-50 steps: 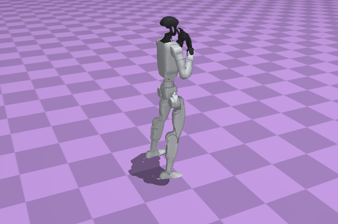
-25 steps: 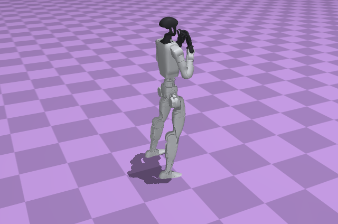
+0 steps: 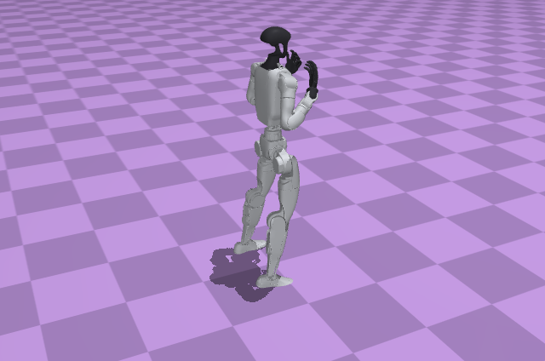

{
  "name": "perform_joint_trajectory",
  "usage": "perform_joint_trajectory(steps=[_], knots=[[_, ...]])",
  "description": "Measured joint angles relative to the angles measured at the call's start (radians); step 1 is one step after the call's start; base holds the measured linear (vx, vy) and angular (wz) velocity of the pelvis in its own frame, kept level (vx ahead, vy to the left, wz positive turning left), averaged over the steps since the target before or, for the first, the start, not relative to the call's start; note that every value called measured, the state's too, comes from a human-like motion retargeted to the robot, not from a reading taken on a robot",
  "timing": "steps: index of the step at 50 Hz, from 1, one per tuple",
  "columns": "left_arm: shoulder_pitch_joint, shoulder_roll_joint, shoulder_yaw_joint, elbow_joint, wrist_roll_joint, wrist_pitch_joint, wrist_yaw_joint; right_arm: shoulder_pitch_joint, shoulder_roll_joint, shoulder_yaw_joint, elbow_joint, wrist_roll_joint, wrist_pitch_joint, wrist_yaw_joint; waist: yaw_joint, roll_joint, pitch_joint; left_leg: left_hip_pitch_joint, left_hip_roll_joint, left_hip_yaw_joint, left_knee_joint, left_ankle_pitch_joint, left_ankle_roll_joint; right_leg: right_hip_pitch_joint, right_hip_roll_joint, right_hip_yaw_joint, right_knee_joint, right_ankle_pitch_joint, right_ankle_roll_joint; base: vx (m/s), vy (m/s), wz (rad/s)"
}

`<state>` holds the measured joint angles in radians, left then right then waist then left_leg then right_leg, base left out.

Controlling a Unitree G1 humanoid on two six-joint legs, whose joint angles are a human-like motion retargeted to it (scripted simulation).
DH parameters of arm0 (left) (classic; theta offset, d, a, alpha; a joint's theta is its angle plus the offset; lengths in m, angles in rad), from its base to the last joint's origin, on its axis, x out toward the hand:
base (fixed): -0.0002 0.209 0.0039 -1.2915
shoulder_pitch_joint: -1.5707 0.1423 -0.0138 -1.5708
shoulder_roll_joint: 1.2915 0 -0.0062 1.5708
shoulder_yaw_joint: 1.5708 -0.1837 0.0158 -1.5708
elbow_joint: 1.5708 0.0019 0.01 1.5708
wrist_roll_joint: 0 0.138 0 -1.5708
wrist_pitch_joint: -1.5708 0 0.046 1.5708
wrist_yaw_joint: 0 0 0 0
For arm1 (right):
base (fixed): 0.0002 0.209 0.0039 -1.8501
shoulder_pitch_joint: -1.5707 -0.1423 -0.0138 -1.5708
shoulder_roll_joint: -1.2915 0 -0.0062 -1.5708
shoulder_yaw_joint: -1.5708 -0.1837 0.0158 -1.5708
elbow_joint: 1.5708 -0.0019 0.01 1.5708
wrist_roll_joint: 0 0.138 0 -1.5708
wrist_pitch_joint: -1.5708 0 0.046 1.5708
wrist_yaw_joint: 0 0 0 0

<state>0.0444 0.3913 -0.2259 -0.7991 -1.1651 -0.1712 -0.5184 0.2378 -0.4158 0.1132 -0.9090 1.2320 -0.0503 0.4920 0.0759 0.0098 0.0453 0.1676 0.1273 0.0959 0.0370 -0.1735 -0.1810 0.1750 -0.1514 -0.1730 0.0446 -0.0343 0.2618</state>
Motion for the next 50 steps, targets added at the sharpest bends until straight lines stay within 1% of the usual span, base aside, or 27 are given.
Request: perform_joint_trajectory(steps=[2, 5, 6, 7, 8, 10, 12, 15, 18, 20, 22, 25, 27, 30, 33, 35, 38, 40, 43, 45, 47, 50], knots=[[-0.036, -0.043, -0.028, 0.012, 0.005, 0.015, -0.011, -0.042, 0.001, 0.026, 0.018, -0.047, 0.003, 0.0, -0.003, -0.007, -0.008, -0.005, -0.004, 0.005, -0.002, 0.003, 0.001, -0.01, -0.004, 0.006, 0.003, 0.0, 0.0, 0.0, 0.0, 0.0], [-0.078, -0.093, -0.06, 0.041, -0.001, 0.036, -0.04, -0.081, -0.024, 0.024, 0.048, -0.141, 0.025, 0.011, -0.011, -0.012, 0.011, 0.009, -0.006, 0.004, -0.002, -0.001, 0.006, 0.005, -0.007, 0.006, 0.002, -0.001, 0.0, 0.0, 0.0, 0.0], [-0.049, -0.097, -0.07, 0.023, 0.005, 0.043, -0.048, -0.052, -0.032, 0.022, 0.033, -0.178, 0.036, 0.022, -0.002, -0.014, -0.005, 0.002, -0.006, 0.014, -0.005, 0.0, 0.006, -0.005, -0.005, 0.015, -0.007, 0.007, 0.0, 0.0, 0.02, -0.23], [-0.038, -0.104, -0.072, 0.022, 0.006, 0.049, -0.06, -0.04, -0.042, 0.019, 0.032, -0.207, 0.046, 0.035, 0.0, -0.015, -0.01, 0.0, -0.006, 0.018, -0.006, 0.001, 0.006, -0.009, -0.005, 0.019, -0.01, 0.01, 0.0, 0.0, 0.0, 0.0], [-0.061, -0.114, -0.059, 0.054, -0.004, 0.054, -0.082, -0.06, -0.057, 0.011, 0.058, -0.22, 0.052, 0.054, -0.011, -0.015, 0.007, 0.006, -0.008, 0.009, -0.003, -0.001, 0.006, -0.001, -0.008, 0.01, -0.001, 0.003, 0.0, 0.0, 0.0, 0.0], [-0.053, -0.119, -0.031, 0.086, -0.019, 0.066, -0.128, -0.057, -0.075, 0.005, 0.078, -0.262, 0.053, 0.089, -0.015, -0.019, -0.003, -0.006, -0.01, 0.011, -0.006, 0.005, 0.003, -0.018, -0.01, 0.013, 0.007, 0.001, 0.0, 0.0, 0.0, 0.0], [-0.031, -0.1, 0.005, 0.104, -0.052, 0.066, -0.133, -0.042, -0.101, -0.029, 0.07, -0.282, 0.058, 0.088, -0.02, -0.013, 0.025, 0.012, -0.006, 0.006, -0.002, -0.002, 0.003, 0.007, -0.007, 0.007, 0.0, 0.001, 0.0, 0.0, 0.0, 0.0], [0.017, -0.042, 0.058, 0.139, -0.046, 0.073, -0.139, -0.025, -0.144, -0.086, 0.058, -0.414, 0.038, 0.07, -0.017, -0.009, 0.034, 0.015, -0.003, 0.009, -0.003, -0.001, 0.002, 0.008, -0.003, 0.008, -0.001, 0.003, 0.0, 0.0, 0.0, 0.0], [0.075, 0.042, 0.107, 0.168, 0.063, 0.075, -0.124, -0.01, -0.209, -0.142, 0.047, -0.631, 0.022, 0.06, -0.015, -0.006, 0.04, 0.015, 0.001, 0.013, -0.004, 0.0, 0.001, 0.006, 0.001, 0.011, 0.0, 0.004, 0.0, 0.0, 0.0, 0.0], [0.119, 0.095, 0.133, 0.182, 0.179, 0.092, -0.129, 0.001, -0.243, -0.156, 0.046, -0.782, 0.018, 0.082, -0.01, -0.01, 0.019, -0.004, -0.001, 0.019, -0.008, 0.008, 0.0, -0.022, -0.001, 0.017, 0.007, 0.005, 0.0, 0.0, 0.0, 0.0], [0.159, 0.136, 0.157, 0.185, 0.274, 0.104, -0.129, 0.015, -0.265, -0.167, 0.045, -0.848, 0.026, 0.11, -0.011, -0.01, 0.018, -0.009, -0.001, 0.02, -0.007, 0.008, 0.0, -0.028, -0.001, 0.018, 0.01, 0.004, 0.0, 0.0, 0.0, 0.0], [0.198, 0.17, 0.169, 0.188, 0.346, 0.11, -0.126, 0.035, -0.264, -0.176, 0.048, -0.836, 0.034, 0.126, -0.011, -0.008, 0.02, -0.011, 0.0, 0.02, -0.006, 0.008, 0.0, -0.03, 0.0, 0.018, 0.011, 0.004, 0.0, 0.0, 0.0, 0.0], [0.206, 0.179, 0.153, 0.194, 0.359, 0.103, -0.109, 0.042, -0.244, -0.172, 0.058, -0.766, 0.032, 0.111, -0.012, -0.007, 0.02, -0.012, 0.0, 0.02, -0.006, 0.008, -0.002, -0.031, 0.0, 0.018, 0.011, 0.004, 0.0, 0.0, 0.0, 0.0], [0.197, 0.19, 0.1, 0.203, 0.39, 0.087, -0.068, 0.041, -0.204, -0.131, 0.092, -0.596, 0.03, 0.083, -0.014, -0.007, 0.019, -0.013, -0.001, 0.019, -0.005, 0.007, -0.003, -0.032, -0.001, 0.018, 0.011, 0.004, 0.0, 0.0, 0.0, 0.0], [0.177, 0.207, 0.034, 0.215, 0.461, 0.072, -0.027, 0.037, -0.172, -0.05, 0.149, -0.395, 0.042, 0.078, -0.017, -0.009, 0.016, -0.014, -0.003, 0.02, -0.004, 0.006, -0.002, -0.04, -0.004, 0.019, 0.025, -0.001, 0.0, 0.0, 0.0, 0.0], [0.166, 0.219, -0.001, 0.227, 0.523, 0.066, -0.005, 0.039, -0.17, -0.007, 0.186, -0.318, 0.052, 0.082, -0.021, -0.012, 0.018, -0.014, -0.006, 0.019, -0.004, 0.007, -0.004, -0.031, -0.006, 0.019, 0.012, 0.002, 0.0, 0.0, 0.0, 0.0], [0.175, 0.248, -0.022, 0.244, 0.629, 0.059, 0.033, 0.055, -0.197, 0.011, 0.215, -0.373, 0.037, 0.063, -0.021, -0.016, 0.023, -0.011, -0.006, 0.021, -0.004, 0.007, -0.005, -0.03, -0.006, 0.02, 0.013, 0.001, 0.0, 0.0, 0.0, 0.0], [0.2, 0.271, -0.015, 0.248, 0.69, 0.054, 0.055, 0.075, -0.226, 0.001, 0.223, -0.476, 0.017, 0.042, -0.019, -0.019, 0.027, -0.01, -0.004, 0.023, -0.004, 0.007, -0.005, -0.031, -0.005, 0.022, 0.014, 0.001, 0.0, 0.0, 0.0, 0.0], [0.253, 0.301, 0.016, 0.24, 0.721, 0.041, 0.08, 0.113, -0.271, -0.03, 0.233, -0.652, -0.004, 0.014, -0.015, -0.021, 0.034, -0.007, -0.001, 0.025, -0.004, 0.007, -0.007, -0.029, -0.002, 0.024, 0.014, 0.002, 0.0, 0.0, 0.0, 0.0], [0.284, 0.308, 0.04, 0.225, 0.698, 0.033, 0.089, 0.138, -0.294, -0.05, 0.235, -0.762, -0.015, 0.0, -0.01, -0.021, 0.036, -0.008, 0.001, 0.026, -0.004, 0.008, -0.009, -0.032, 0.001, 0.025, 0.015, 0.003, 0.0, 0.0, 0.0, 0.0], [0.3, 0.301, 0.059, 0.203, 0.632, 0.024, 0.091, 0.158, -0.307, -0.07, 0.225, -0.837, -0.023, -0.014, -0.005, -0.02, 0.039, -0.009, 0.004, 0.027, -0.004, 0.009, -0.01, -0.034, 0.003, 0.025, 0.016, 0.004, 0.0, 0.0, 0.0, 0.0], [0.301, 0.277, 0.075, 0.168, 0.496, 0.009, 0.076, 0.181, -0.296, -0.096, 0.194, -0.843, -0.032, -0.025, -0.001, -0.017, 0.041, -0.011, 0.006, 0.026, -0.004, 0.01, -0.012, -0.036, 0.006, 0.024, 0.016, 0.006, 0.0, 0.0, 0.0, 0.0]])
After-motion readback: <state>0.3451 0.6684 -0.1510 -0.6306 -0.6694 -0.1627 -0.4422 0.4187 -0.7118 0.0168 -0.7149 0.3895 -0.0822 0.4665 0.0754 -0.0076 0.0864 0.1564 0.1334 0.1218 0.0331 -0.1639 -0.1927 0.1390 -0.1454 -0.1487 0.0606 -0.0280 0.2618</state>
